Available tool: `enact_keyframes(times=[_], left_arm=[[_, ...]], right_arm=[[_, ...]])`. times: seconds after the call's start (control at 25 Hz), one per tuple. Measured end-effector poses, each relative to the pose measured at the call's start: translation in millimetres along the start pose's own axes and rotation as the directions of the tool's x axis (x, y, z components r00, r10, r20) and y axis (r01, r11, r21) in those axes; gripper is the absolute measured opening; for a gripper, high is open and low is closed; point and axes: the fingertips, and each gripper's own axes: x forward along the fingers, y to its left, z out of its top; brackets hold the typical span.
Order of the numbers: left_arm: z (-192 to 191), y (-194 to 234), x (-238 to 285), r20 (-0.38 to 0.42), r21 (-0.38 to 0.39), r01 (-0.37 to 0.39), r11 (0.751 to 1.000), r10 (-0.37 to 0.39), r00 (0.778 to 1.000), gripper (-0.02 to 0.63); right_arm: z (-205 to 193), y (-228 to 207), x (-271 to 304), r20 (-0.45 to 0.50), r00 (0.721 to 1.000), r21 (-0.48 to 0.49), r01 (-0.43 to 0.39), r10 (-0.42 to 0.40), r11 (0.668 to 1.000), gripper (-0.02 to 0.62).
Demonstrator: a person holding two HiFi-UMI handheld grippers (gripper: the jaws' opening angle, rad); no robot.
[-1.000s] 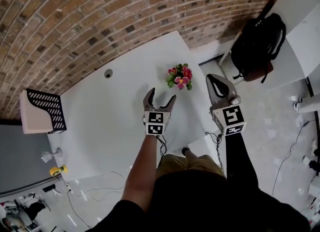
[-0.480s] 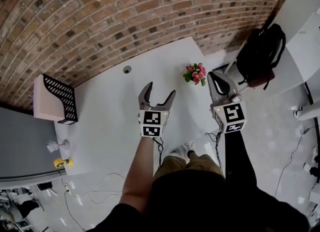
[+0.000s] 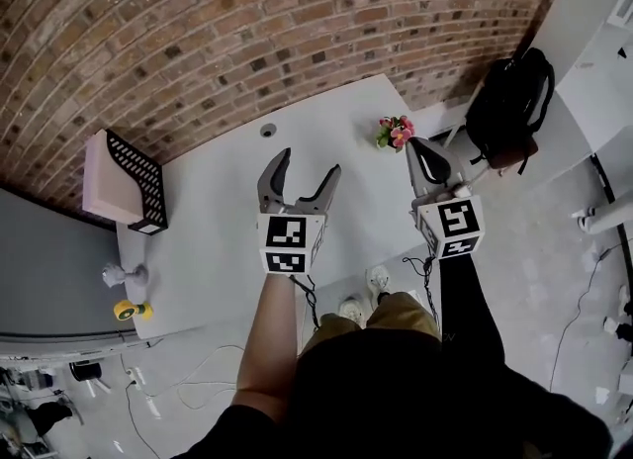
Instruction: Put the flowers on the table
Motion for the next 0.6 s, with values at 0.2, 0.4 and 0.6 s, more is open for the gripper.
enact_keyframes(times=[0.2, 0.4, 0.6], left_arm=[[26, 4, -31, 0.063, 0.018, -0.028, 0.999, 0.027, 0.998, 0.223], [35, 11, -56, 0.094, 0.006, -0.072, 0.997, 0.071, 0.993, 0.021], [37, 19, -69, 0.100, -0.016, -0.090, 0.996, 0.091, 0.991, 0.008]], right_arm=[[22, 17, -11, 0.039, 0.999, -0.028, -0.002, 0.004, 1.000, 0.002], [33, 34, -18, 0.059, 0.998, -0.036, -0.002, 0.004, 0.999, 0.002], [41, 47, -18, 0.068, 0.998, -0.037, -0.011, 0.013, 0.999, 0.002]])
